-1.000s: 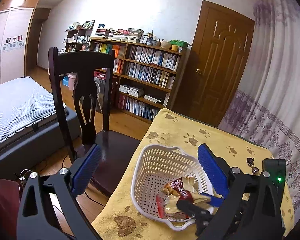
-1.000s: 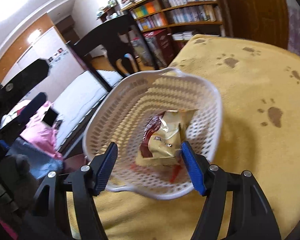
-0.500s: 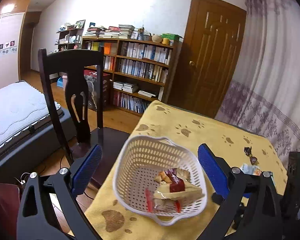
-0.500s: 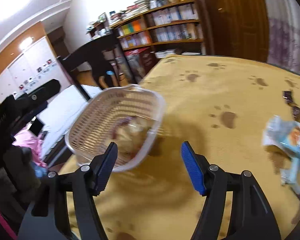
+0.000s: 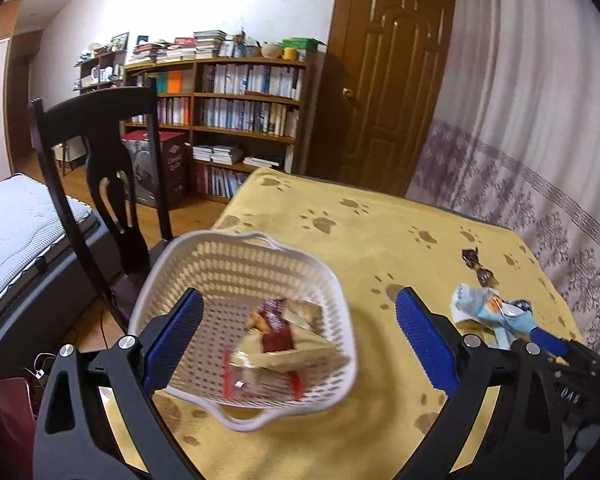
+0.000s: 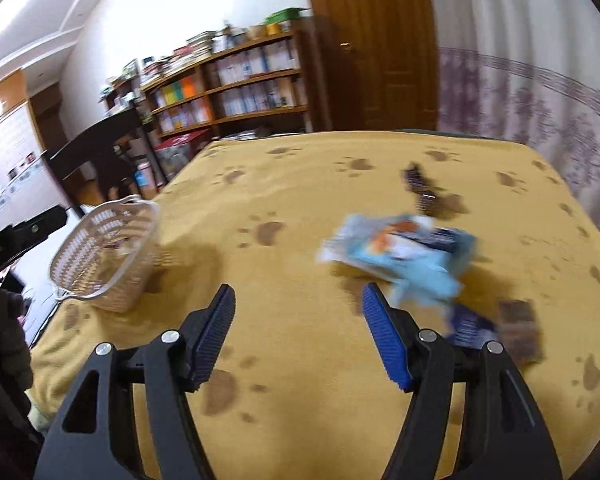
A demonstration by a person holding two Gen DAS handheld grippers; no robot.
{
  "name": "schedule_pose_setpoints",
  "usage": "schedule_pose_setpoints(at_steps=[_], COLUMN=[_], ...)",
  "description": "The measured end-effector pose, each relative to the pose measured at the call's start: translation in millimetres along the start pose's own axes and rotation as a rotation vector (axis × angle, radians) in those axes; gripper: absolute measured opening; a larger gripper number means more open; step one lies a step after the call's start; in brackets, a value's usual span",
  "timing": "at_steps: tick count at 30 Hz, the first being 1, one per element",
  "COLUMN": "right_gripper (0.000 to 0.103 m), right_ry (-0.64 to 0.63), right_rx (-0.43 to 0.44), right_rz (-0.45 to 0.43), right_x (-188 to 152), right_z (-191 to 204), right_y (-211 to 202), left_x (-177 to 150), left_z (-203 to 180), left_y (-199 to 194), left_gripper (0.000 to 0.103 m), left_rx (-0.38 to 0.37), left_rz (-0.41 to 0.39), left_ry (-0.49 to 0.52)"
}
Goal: Organize snacks
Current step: 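Move both tools back to the snacks and grasp the clear cookie pack with right tool, then grasp the blue chip bag with the left tool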
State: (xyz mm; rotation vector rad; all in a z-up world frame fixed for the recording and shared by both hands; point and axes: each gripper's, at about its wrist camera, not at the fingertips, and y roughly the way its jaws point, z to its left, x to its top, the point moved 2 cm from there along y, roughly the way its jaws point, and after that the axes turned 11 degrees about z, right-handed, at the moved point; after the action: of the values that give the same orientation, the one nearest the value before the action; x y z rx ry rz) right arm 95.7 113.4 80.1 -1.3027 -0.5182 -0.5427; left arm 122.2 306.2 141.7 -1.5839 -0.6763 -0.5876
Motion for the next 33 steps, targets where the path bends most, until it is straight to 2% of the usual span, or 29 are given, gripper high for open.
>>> schedule_pose_setpoints(at_steps=[7,10,13,17,22,27,31,33], right_gripper=[0.067,0.068,0.073,0.076,0.077,0.080,0.082,0.079], right_ry=[0.136,0.194,0.223,0.224,0.224,0.224,0.203,0.206], right_rx=[-0.091,-0.102,-0.093,-0.059,-0.082,-0.051,-0.043,-0.037], right_rz=[-0.013,-0.001,0.022,0.066,0.106,0.141,0.136,0.129], right_x=[-16,-22,-25,-27,-25,-23,-24,-25], right_z=[-87,-121,-144,-158,-170,-179,-181,-182], right_y=[-17,-20,-16,-1,24,42,47,46], left_x=[-7,-9,-10,-12,-14,-14,-14,-15], left_z=[-27,-39,-55,-74,-94,-114,-132,-146], left_y=[11,14,19,24,31,43,53,59], left_gripper=[0.098,0.098,0.098,0.098,0.098,0.098,0.098,0.098], left_rx=[-0.027,-0.032,-0.039,-0.054,-0.058,-0.070,-0.094,-0.100], left_rz=[0.038,0.049,0.061,0.078,0.094,0.123,0.149,0.158], left_ry=[0.039,0.060,0.087,0.123,0.165,0.190,0.208,0.234])
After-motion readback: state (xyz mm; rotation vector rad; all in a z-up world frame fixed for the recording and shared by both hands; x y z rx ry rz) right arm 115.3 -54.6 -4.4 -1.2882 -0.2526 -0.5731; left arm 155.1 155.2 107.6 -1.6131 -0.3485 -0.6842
